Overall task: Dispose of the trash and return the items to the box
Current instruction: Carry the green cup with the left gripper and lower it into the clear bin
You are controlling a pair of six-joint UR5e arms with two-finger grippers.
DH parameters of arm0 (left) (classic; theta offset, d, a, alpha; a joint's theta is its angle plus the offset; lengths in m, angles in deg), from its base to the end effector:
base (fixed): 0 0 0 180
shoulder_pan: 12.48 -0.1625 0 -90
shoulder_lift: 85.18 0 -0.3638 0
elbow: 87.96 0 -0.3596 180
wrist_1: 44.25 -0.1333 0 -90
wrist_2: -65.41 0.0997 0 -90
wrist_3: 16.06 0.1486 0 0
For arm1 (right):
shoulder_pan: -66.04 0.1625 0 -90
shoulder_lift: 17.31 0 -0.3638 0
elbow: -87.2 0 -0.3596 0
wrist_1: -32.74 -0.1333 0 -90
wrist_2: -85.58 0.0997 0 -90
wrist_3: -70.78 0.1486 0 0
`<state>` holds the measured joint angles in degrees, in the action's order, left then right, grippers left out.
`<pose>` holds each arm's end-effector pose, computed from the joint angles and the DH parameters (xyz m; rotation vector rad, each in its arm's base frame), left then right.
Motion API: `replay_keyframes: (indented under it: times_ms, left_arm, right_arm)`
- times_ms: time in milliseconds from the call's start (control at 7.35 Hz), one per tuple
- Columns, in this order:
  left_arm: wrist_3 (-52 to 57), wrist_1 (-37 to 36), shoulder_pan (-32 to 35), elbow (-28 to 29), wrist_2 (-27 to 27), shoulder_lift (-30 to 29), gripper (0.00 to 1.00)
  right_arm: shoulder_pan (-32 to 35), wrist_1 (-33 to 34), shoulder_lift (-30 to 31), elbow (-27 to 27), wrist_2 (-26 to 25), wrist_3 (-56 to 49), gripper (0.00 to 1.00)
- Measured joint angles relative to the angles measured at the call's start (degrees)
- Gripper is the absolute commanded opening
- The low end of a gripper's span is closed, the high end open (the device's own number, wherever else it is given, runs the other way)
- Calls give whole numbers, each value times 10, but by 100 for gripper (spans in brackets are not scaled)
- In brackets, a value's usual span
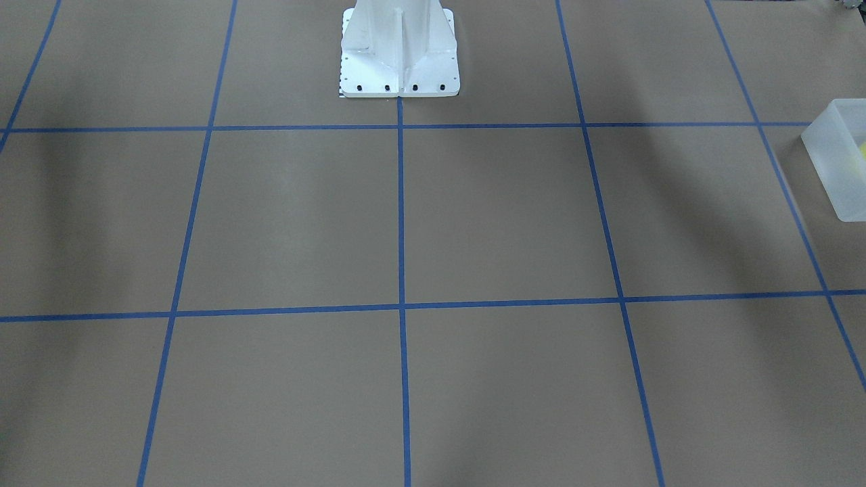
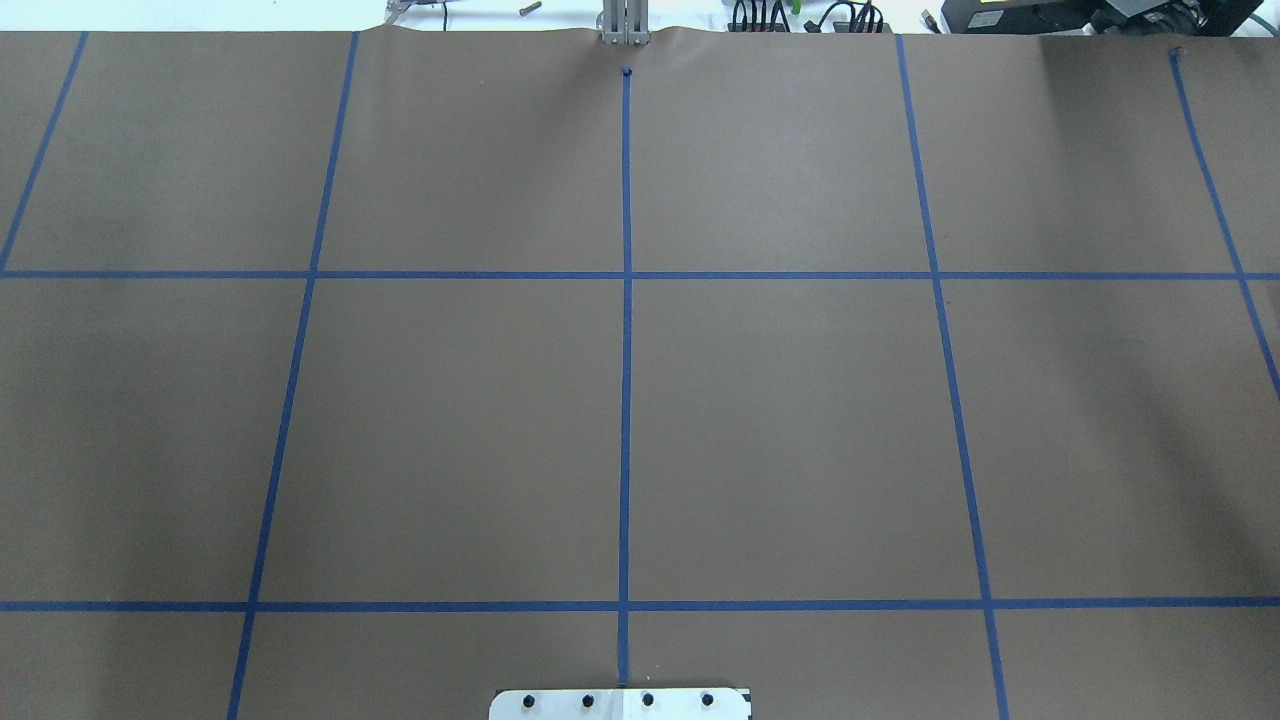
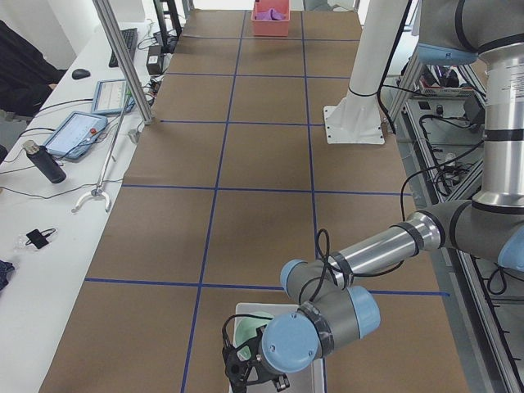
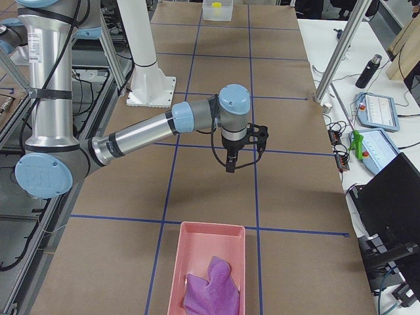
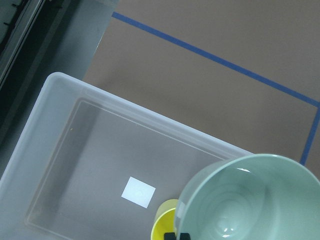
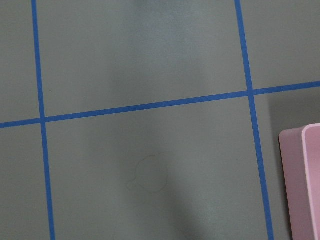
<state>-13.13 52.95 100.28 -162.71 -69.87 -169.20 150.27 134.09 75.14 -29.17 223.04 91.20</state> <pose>-0.1682 -0.3292 0.7801 -0.0518 0.8244 -0.4231 -0.0198 -0.4325 0.4565 0.0144 -0.8508 0.1492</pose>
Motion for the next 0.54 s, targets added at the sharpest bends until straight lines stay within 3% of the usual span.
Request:
replay_keyframes:
  times_ms: [272, 544]
  left_arm:
    - [7, 63, 1, 70, 27, -7, 0]
    - [24, 81, 1, 94, 49, -9, 0]
  right_arm:
    - [-13, -1, -1, -7, 0, 8, 100]
    - [-18, -1, -1, -8, -1, 8, 100]
